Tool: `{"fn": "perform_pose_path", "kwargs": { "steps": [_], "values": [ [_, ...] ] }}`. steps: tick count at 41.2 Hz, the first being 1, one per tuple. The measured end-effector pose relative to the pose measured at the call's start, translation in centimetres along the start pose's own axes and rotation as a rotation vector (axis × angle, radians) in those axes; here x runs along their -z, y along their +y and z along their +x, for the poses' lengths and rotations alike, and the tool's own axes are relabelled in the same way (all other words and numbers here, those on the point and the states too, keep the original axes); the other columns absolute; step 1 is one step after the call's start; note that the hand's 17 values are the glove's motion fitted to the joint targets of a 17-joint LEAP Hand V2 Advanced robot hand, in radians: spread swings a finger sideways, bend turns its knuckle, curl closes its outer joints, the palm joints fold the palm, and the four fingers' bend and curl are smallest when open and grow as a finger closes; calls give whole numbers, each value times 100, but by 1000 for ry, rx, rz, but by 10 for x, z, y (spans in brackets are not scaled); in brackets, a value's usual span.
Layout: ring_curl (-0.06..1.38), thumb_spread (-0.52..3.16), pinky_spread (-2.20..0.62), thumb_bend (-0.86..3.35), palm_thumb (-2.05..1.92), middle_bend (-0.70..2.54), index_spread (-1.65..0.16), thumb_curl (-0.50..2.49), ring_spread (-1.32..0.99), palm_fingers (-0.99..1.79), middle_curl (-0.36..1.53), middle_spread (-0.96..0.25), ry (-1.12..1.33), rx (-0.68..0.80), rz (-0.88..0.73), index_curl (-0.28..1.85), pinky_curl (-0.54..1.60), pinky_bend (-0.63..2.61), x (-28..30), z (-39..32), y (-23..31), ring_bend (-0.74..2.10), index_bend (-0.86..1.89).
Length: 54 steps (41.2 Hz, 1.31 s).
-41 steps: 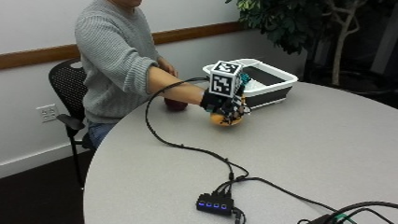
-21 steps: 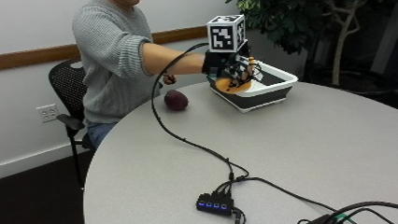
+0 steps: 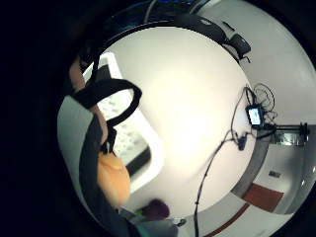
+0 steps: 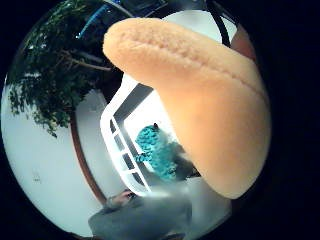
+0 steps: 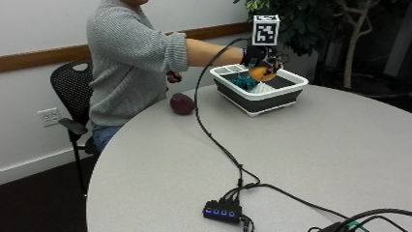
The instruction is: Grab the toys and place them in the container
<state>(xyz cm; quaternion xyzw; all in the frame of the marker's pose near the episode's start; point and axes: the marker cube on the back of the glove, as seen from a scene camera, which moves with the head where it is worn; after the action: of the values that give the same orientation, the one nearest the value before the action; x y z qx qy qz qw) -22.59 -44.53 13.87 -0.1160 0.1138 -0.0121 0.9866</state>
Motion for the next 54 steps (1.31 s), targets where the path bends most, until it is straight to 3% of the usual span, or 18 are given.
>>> {"fn": "perform_pose_path", "kwargs": {
  "steps": [8,11,14,15,17,19,26,36,48,52,54],
  "values": [
    [73,59,-40,10,64,70,-45,107,-55,67,83,-33,29,47,-41,76,50,114,-19,-18,-3,104,49],
    [73,59,-40,9,64,69,-46,108,-55,63,85,-33,137,-13,-83,78,50,115,-33,-6,0,103,47],
    [74,66,-38,9,62,56,-44,108,-51,36,82,-32,224,-64,-149,77,53,126,-45,11,4,101,30],
    [71,80,-32,-2,43,41,-41,101,-47,-12,76,-30,199,-59,-174,73,53,125,-49,12,7,88,20],
    [72,88,-27,-4,37,35,-39,96,-42,-23,74,-27,77,-25,-209,74,56,130,-53,4,11,82,16],
    [64,94,-19,-9,24,26,-39,88,-35,-43,68,-24,-4,-10,-217,67,52,124,-56,-1,15,59,12],
    [51,111,-7,-4,13,14,-36,73,-23,-31,58,-19,-39,10,-214,52,44,111,-55,9,27,34,8],
    [46,122,-1,-2,9,12,-34,60,-16,-21,47,-16,73,44,-162,42,39,102,-45,37,67,27,10],
    [45,127,2,-1,9,13,-34,51,-13,-15,39,-15,-89,112,-109,36,36,96,4,101,202,26,12],
    [44,128,2,-1,10,14,-34,48,-12,-13,38,-15,132,209,-59,35,36,94,5,122,246,25,14],
    [44,128,2,-1,10,14,-34,47,-11,-12,37,-14,109,206,-50,34,35,93,5,114,264,24,14]
  ]
}}
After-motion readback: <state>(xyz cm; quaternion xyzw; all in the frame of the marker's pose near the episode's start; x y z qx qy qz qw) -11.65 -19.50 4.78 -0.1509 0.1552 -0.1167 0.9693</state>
